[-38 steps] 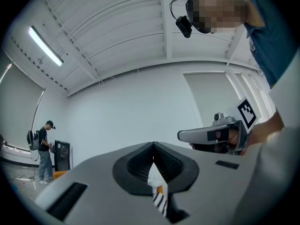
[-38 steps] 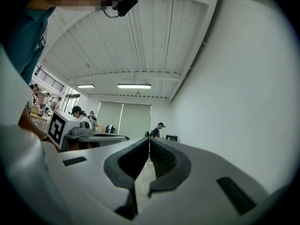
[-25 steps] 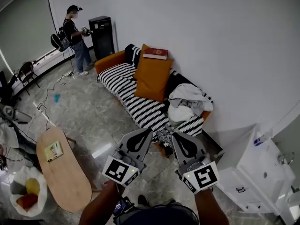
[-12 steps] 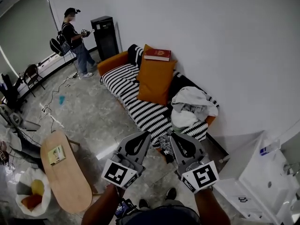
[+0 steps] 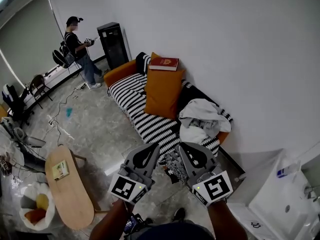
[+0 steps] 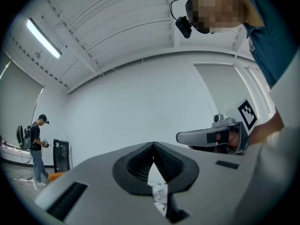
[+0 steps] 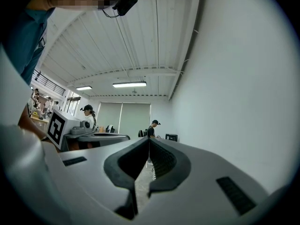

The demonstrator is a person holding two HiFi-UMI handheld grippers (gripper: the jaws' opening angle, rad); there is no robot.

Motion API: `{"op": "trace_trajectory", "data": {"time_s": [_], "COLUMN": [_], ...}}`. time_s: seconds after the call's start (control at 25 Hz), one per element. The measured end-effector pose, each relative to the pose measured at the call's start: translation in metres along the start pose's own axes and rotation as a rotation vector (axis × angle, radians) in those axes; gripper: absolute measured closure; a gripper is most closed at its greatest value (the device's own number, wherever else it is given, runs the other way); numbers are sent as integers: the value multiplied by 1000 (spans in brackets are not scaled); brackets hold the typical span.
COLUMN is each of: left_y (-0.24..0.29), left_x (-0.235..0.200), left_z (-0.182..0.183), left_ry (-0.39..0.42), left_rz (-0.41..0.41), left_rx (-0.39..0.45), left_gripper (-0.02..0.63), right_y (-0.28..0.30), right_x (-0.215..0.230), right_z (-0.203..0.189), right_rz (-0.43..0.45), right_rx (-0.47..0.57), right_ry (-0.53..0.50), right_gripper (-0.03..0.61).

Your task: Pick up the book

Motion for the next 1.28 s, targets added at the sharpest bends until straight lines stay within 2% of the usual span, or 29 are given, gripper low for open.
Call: {"op": "trace_trajectory", "data": {"time_s": [0.32, 0.48, 0.6, 0.76, 1.0, 1.28], "left_y": [34, 35, 34, 33, 39, 46], "left_x": [13, 15, 6, -7, -39, -106], "left_z": [-3, -8, -9, -18, -22, -19], "left_ry": [22, 20, 18, 6, -3, -8], "left_rz": [-13, -3, 7, 12, -14, -56], "left_rx": [-4, -38, -24, -47, -33, 6], "left_gripper": [609, 609, 609, 609, 609, 609], "right_y": [-4, -4, 2, 13, 39, 95], "right_x": [38, 39, 37, 37, 38, 34], "right_z": [-5, -12, -14, -22, -26, -24], "right_rz": [-5, 6, 15, 10, -22, -78], "right_rx": [23, 16, 14, -5, -20, -18], "right_ry": [29, 46, 51, 57, 44, 18], "right_gripper": [566, 566, 566, 566, 566, 566]}}
Point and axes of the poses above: the fingertips, and each gripper's own axes: y forward along the fingers, x to its right, z out of its top, the point moved 3 cm from there along -y, backward along the fingers, and after that the axes turned 13 degrees about -z, right-handed, at the moved point
